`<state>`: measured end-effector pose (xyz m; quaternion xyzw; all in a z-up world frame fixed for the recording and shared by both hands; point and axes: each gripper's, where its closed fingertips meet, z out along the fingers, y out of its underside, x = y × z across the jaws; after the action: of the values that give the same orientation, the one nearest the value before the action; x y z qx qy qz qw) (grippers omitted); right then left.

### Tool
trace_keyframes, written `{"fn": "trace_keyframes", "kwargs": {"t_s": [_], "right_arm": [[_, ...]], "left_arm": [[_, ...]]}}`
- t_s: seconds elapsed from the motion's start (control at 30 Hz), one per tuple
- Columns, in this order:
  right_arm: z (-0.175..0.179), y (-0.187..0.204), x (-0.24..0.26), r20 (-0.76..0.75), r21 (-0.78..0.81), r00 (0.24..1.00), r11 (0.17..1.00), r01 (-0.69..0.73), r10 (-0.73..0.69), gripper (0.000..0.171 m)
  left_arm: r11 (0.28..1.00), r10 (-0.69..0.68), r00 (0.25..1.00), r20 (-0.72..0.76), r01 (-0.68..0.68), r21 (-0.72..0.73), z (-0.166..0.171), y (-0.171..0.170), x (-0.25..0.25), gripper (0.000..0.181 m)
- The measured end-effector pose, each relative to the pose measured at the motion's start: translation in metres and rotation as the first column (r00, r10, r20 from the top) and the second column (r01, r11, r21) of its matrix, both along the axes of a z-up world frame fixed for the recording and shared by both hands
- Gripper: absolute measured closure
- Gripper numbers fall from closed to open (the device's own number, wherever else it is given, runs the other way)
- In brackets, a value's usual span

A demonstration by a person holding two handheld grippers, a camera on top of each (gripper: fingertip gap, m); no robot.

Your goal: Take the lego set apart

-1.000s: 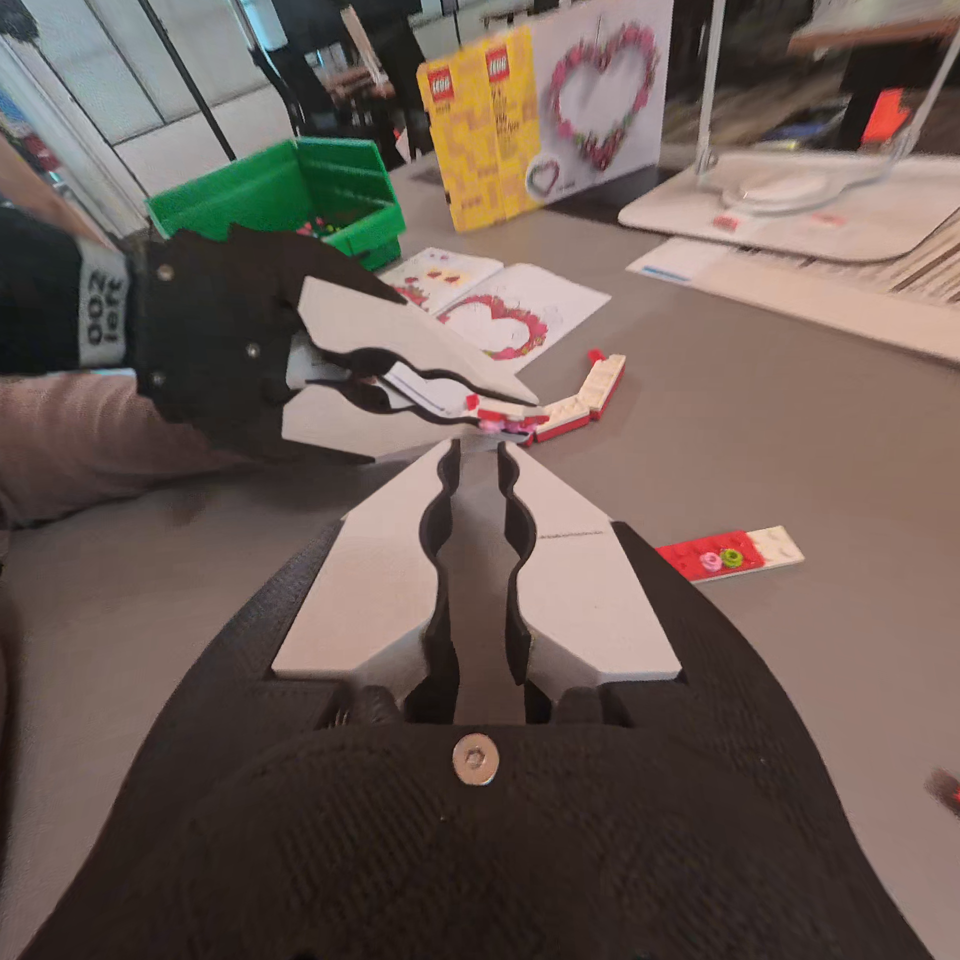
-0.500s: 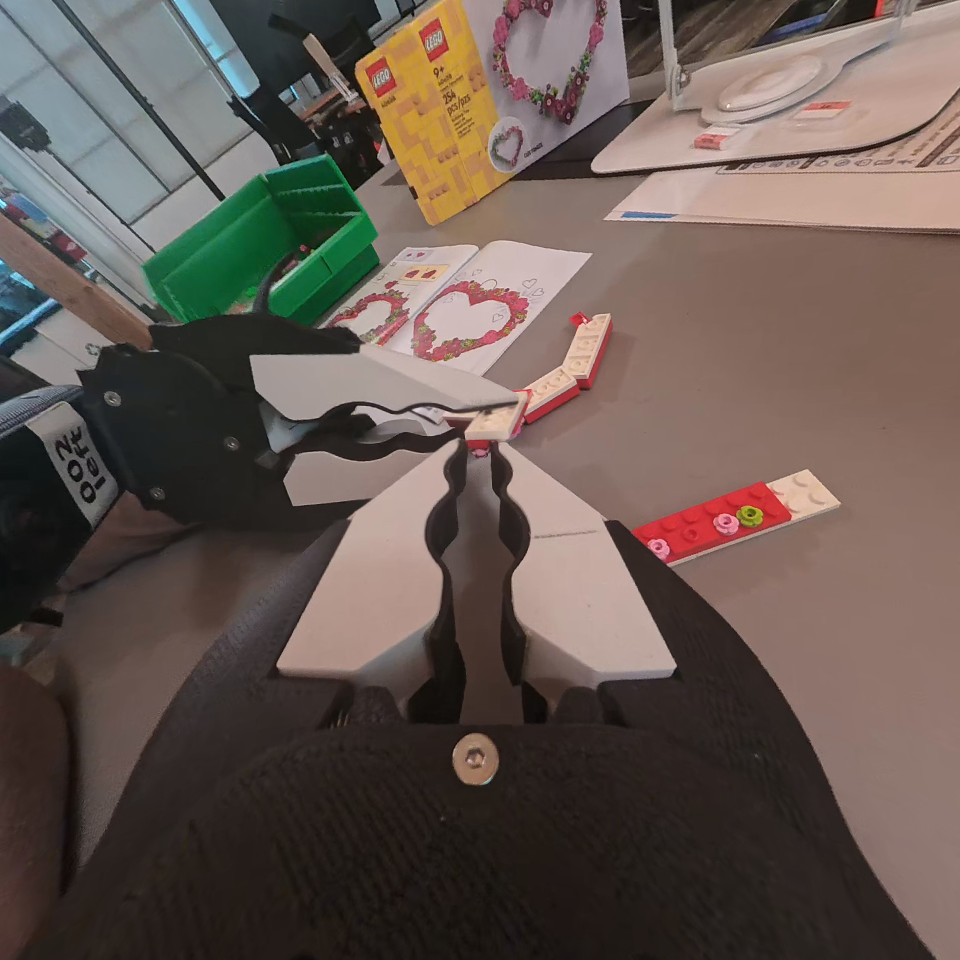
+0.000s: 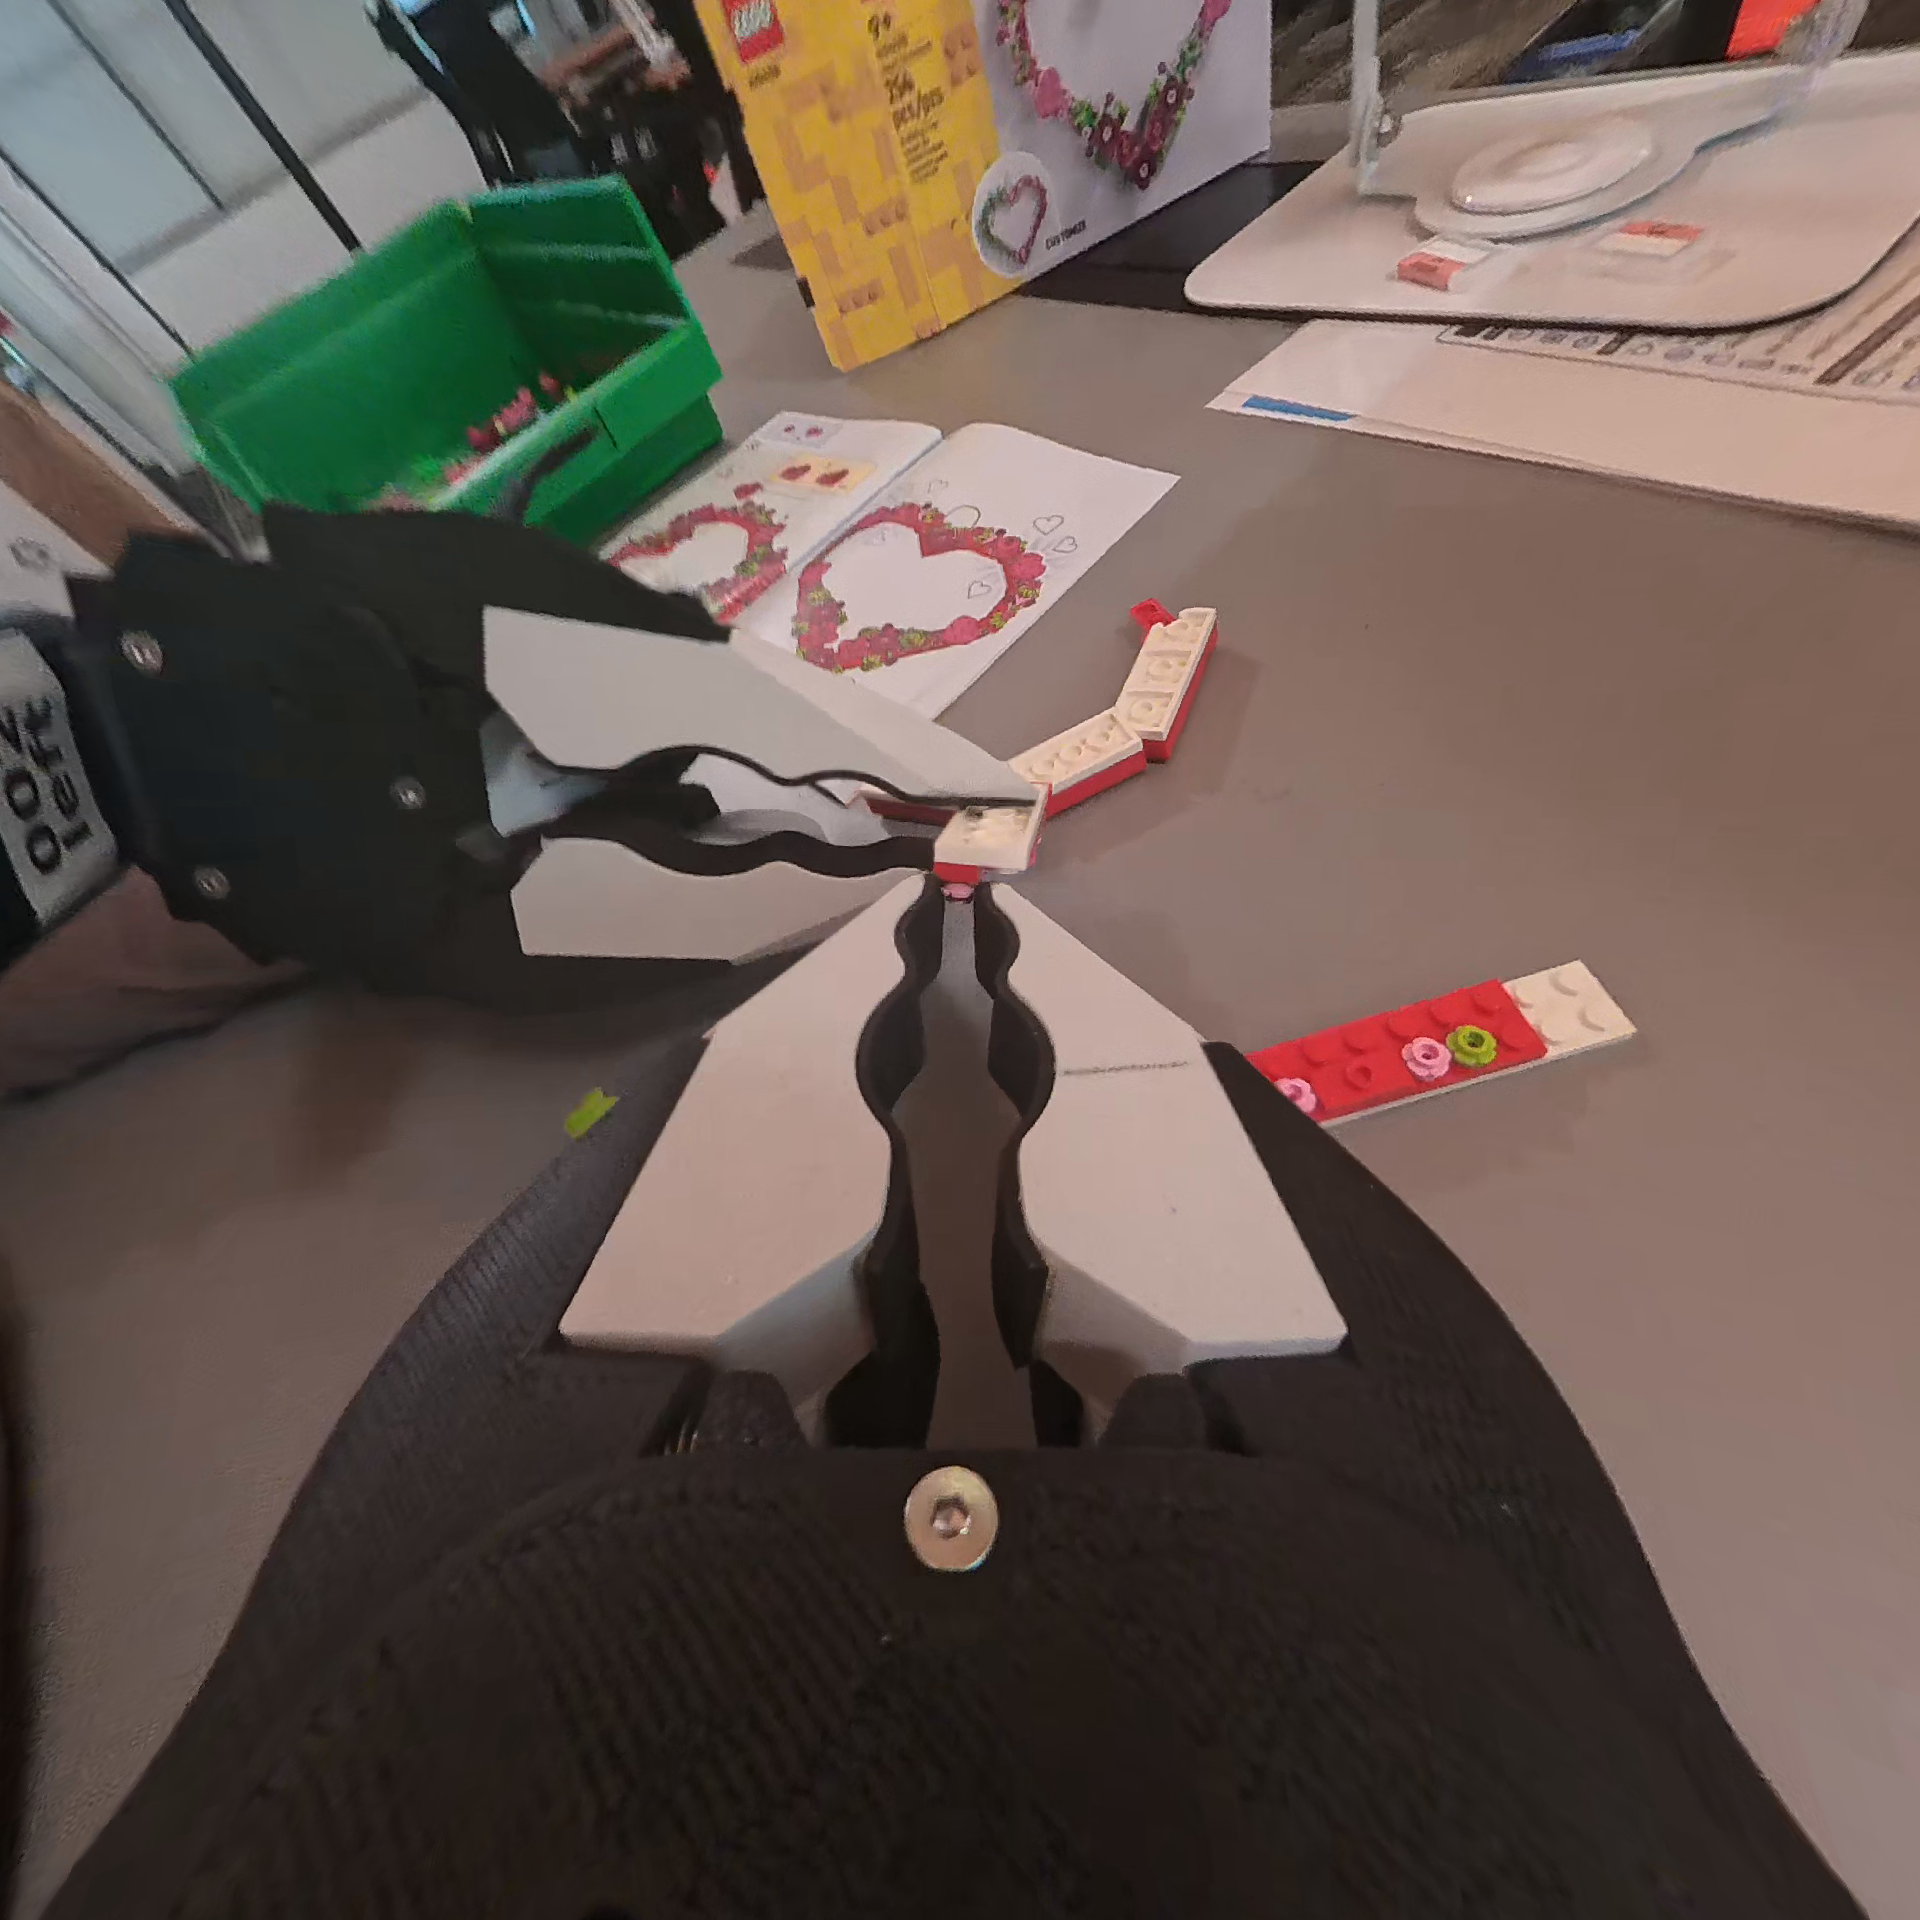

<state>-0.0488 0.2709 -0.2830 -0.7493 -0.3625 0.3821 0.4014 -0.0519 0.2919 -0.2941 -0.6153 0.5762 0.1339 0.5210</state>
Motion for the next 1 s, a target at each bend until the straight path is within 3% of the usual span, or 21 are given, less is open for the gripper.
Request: {"fn": "trace_keyframes", "kwargs": {"t_s": [0.3,1.0], "right_arm": [[-0.016,-0.002,0.002,0.264,0.214,0.964,0.974,-0.077,0.018,0.167],[-0.019,-0.004,0.006,0.438,0.421,0.899,0.883,-0.209,0.004,0.169]], "left_arm": [[0.999,-0.040,0.998,-0.055,0.038,-0.036,-0.014,-0.003,-0.001,0.174],[0.995,-0.064,0.998,-0.029,0.062,-0.075,-0.018,-0.007,0.002,0.174]]}}
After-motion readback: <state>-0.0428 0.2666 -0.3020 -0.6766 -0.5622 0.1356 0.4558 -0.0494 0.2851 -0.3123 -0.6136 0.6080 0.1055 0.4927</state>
